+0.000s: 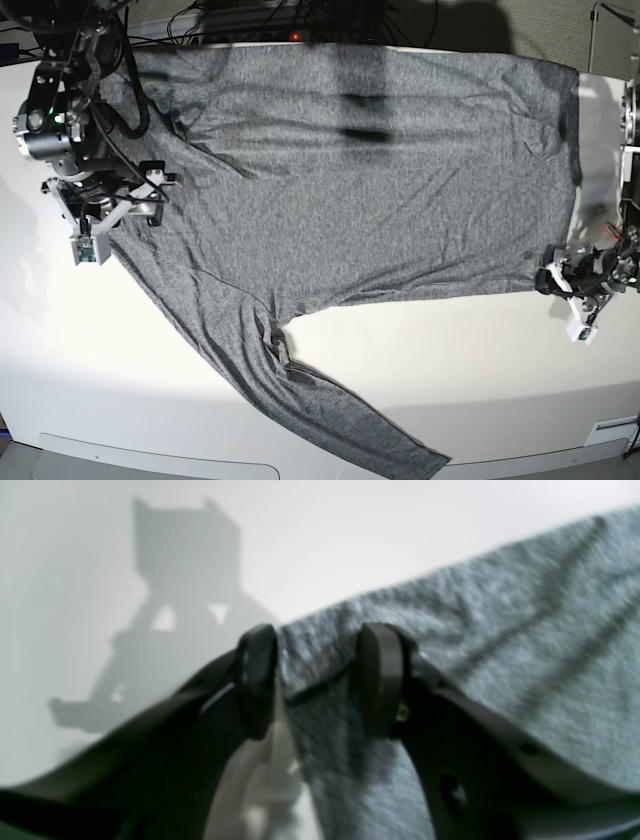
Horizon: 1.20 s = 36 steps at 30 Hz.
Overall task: Fold the T-shirt properly
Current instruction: 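Move both grippers to the shirt's side edges and grasp them, then lift the side edges with both grippers and fold toward the collar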
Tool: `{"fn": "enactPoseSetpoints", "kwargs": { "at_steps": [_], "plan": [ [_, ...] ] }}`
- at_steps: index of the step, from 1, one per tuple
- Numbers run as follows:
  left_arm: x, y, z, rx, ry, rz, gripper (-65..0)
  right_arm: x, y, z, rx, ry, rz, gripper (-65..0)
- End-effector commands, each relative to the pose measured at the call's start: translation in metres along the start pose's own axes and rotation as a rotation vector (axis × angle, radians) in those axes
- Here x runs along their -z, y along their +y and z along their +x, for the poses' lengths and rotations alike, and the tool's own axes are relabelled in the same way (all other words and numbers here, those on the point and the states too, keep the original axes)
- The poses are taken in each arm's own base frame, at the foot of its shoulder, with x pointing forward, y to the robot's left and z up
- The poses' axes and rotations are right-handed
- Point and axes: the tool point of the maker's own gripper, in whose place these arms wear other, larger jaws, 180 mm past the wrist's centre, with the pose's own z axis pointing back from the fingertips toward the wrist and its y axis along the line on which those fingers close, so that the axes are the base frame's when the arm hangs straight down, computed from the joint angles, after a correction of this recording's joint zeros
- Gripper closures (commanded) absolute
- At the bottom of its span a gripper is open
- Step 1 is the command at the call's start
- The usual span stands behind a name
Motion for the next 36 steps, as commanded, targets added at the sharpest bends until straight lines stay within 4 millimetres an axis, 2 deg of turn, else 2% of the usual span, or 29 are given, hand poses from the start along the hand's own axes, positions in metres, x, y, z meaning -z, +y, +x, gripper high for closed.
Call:
{"fn": "enactPoseSetpoints", "kwargs": {
  "at_steps": [1,4,10,12,14,15,17,23,29,32,36],
  "plan": [
    [-0.008,0.013,0.018,0.016,-0.061,0.030,-26.9,-0.004,-0.003,0.011,-0.014,-0.038,-0.007,-35.1],
    [-0.004,0.008,0.003,0.036,-0.070,0.026,-27.1,-0.004,-0.003,0.010,-0.014,-0.031,-0.007,-35.1],
    [0.006,-0.010,-0.043,0.013,-0.027,-0.006,-27.1,-0.004,-0.003,0.010,-0.014,-0.031,-0.007,-35.1],
    [0.006,-0.010,-0.048,0.009,-0.012,-0.007,-26.9,-0.004,-0.003,0.010,-0.015,-0.031,-0.007,-35.1],
    [0.006,-0.010,-0.048,-0.012,0.002,-0.011,-22.1,-0.004,-0.003,0.010,-0.015,-0.030,-0.007,-35.1],
    [0.006,-0.011,-0.047,-0.027,0.002,-0.015,-16.4,-0.004,-0.003,0.010,-0.015,-0.030,-0.007,-35.1],
    [0.006,-0.012,-0.042,-0.056,-0.020,-0.024,-0.9,-0.004,-0.003,0.010,-0.015,-0.032,-0.007,-35.1],
    [0.004,-0.010,-0.034,-0.068,-0.061,-0.023,0.0,-0.005,0.000,0.024,-0.037,-0.110,0.005,-35.1],
    [0.004,-0.010,-0.032,-0.067,-0.068,-0.023,0.0,-0.007,-0.002,0.054,-0.036,-0.245,0.002,-35.1],
    [0.004,-0.011,-0.034,-0.066,-0.059,-0.025,0.0,0.006,-0.009,0.064,-0.013,-0.241,-0.001,-35.1],
    [0.004,-0.010,-0.036,-0.066,-0.049,-0.025,0.0,0.040,-0.020,0.061,0.053,-0.180,0.015,-35.1]
  ]
}}
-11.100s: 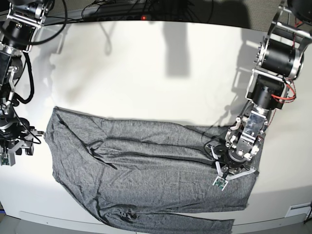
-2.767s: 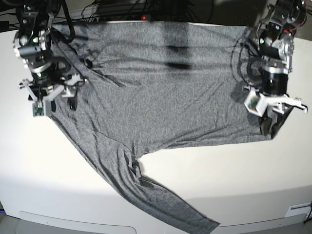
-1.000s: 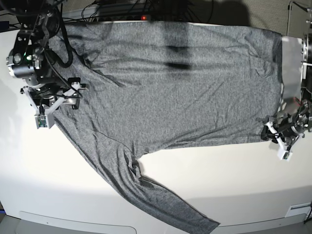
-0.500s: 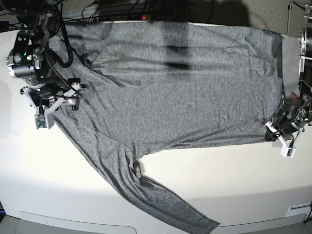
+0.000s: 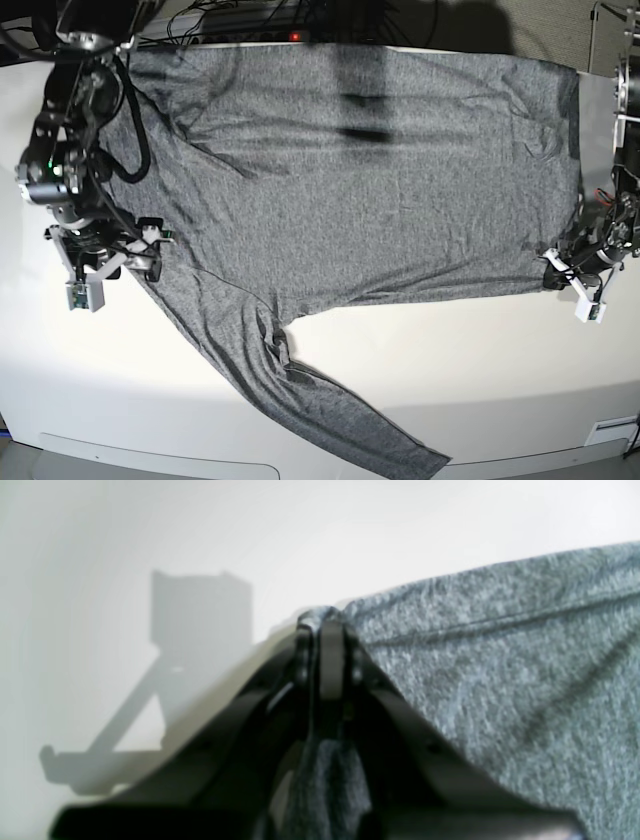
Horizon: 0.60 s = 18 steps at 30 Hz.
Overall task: Fold the T-shirt properly
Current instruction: 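Lift the side edges with both grippers and fold toward the collar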
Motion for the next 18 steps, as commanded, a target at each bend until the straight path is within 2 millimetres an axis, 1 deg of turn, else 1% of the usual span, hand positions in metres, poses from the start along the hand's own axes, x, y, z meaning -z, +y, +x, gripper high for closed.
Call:
{"fn": "enactPoseSetpoints", "kwargs": {
  "at_steps": [1,3,5,10,12,15,18],
  "plan": [
    [-0.003,0.005,-0.005,0.023,0.049,0.006,0.0,0.005,-0.005,0.017,0.000,-0.041,0.001,-35.1],
    [-0.003,0.004,-0.003,0.026,0.045,0.005,0.0,0.024,-0.008,0.017,0.025,-0.013,0.025,-35.1],
    [-0.003,0.002,0.002,0.036,0.033,0.000,0.0,0.040,-0.010,0.024,0.058,-0.007,0.048,-35.1],
    [-0.003,-0.006,0.017,0.077,0.026,-0.014,0.0,0.074,0.004,0.059,0.129,-0.032,0.193,-35.1],
    [-0.004,-0.009,0.023,0.096,0.025,-0.020,0.0,0.087,0.006,0.073,0.154,-0.032,0.227,-35.1],
    [-0.005,-0.013,0.033,0.116,0.005,-0.026,0.0,0.106,0.008,0.094,0.190,-0.035,0.259,-35.1],
    [-0.004,-0.016,0.037,0.122,-0.004,-0.031,0.0,0.123,0.001,0.109,0.185,-0.044,0.233,-35.1]
  ]
}}
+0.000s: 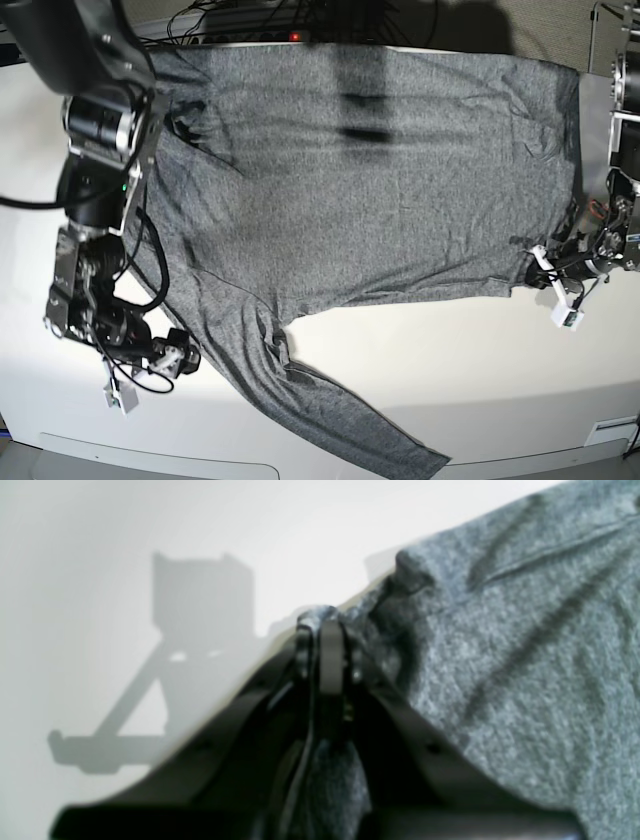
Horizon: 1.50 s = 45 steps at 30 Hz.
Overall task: Fold the T-shirt properly
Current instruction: 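Lift the side edges with both grippers and fold toward the collar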
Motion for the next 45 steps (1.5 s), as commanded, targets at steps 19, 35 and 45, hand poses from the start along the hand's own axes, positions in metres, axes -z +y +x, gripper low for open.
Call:
{"fn": "enactPoseSetpoints", "kwargs": {
  "at_steps": [19,35,45],
  "plan": [
    [-0.006,0.008,0.015,0.013,-0.030,0.011,0.0,0.039,-0.039,-0.007,-0.279,0.034,-0.294,-35.1],
    [-0.006,0.008,0.015,0.013,-0.030,0.012,0.0,0.028,-0.065,-0.066,-0.239,0.136,-0.258,-35.1],
    [-0.006,0.008,0.015,0.013,-0.027,0.012,0.0,0.027,-0.057,-0.081,-0.261,0.217,-0.188,-24.4]
  ]
}}
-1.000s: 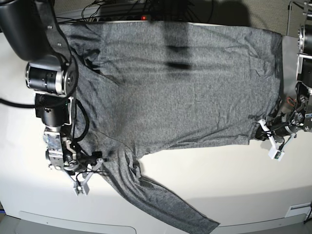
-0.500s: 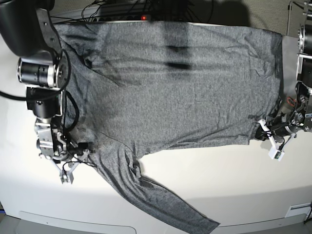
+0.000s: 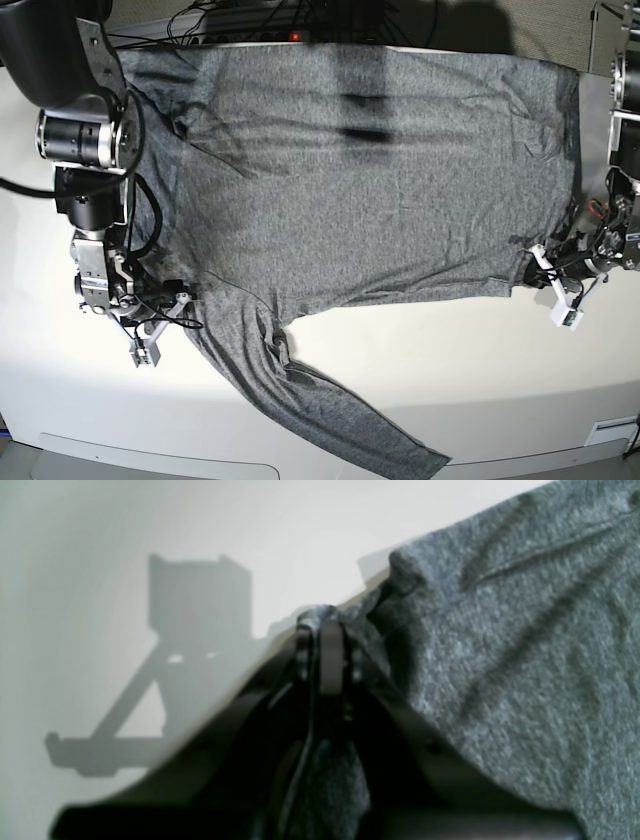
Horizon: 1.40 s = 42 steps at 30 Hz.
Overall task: Fold the T-shirt properly
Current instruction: 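Lift the side edges with both grippers and fold toward the collar, then carry the folded half over the shirt body with both grippers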
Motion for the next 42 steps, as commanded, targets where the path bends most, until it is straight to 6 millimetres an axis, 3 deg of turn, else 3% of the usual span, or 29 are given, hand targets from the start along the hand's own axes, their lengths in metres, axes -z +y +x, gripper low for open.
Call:
{"fn": "enactPoseSetpoints", "kwargs": {
  "at_steps": [1,6,15,26,35,42],
  "plan": [
    [-0.006,0.008,0.016,0.014,-0.027,0.012,0.0,-0.005,-0.005,0.015,-0.010,-0.015,-0.002,-22.7],
    [-0.006,0.008,0.016,0.014,-0.027,0.012,0.0,-0.006,-0.008,0.017,-0.004,-0.023,-0.007,0.0],
    [-0.006,0.008,0.016,0.014,-0.027,0.012,0.0,-0.024,-0.035,0.034,0.074,-0.091,-0.016,0.0],
    [-0.007,0.006,0.025,0.029,-0.046,0.009,0.0,-0.037,-0.021,0.056,0.030,-0.134,0.086,0.0],
    [-0.018,-0.006,0.066,0.131,-0.113,-0.001,0.0,-0.050,-0.008,0.076,0.007,-0.169,0.149,0.0],
    [-0.038,0.007,0.079,0.184,-0.105,0.031,0.0,-0.059,-0.004,0.080,-0.043,-0.178,0.143,0.0]
  ]
}}
